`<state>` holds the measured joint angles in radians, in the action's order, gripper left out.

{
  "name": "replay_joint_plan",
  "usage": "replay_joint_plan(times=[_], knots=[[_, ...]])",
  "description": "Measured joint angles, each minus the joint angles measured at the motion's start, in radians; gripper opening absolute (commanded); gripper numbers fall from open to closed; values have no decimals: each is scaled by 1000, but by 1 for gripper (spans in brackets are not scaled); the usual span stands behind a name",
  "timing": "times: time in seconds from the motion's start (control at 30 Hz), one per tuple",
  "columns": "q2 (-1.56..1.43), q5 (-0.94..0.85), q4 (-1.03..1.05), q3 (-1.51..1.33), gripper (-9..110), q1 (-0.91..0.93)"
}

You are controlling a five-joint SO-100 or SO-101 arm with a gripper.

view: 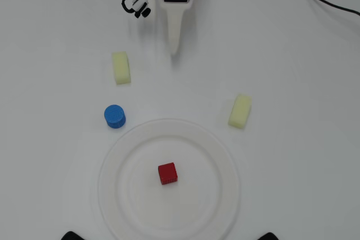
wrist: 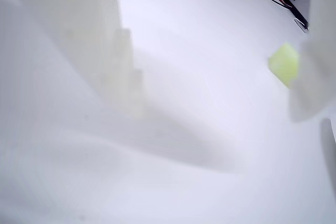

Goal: Grasp a red block and put it in the dish.

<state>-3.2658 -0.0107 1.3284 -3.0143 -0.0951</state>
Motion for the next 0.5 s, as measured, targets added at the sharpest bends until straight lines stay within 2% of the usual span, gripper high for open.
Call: replay_joint_plan(times=[0.5], knots=[[-2,-71,5,-46,0,-46]])
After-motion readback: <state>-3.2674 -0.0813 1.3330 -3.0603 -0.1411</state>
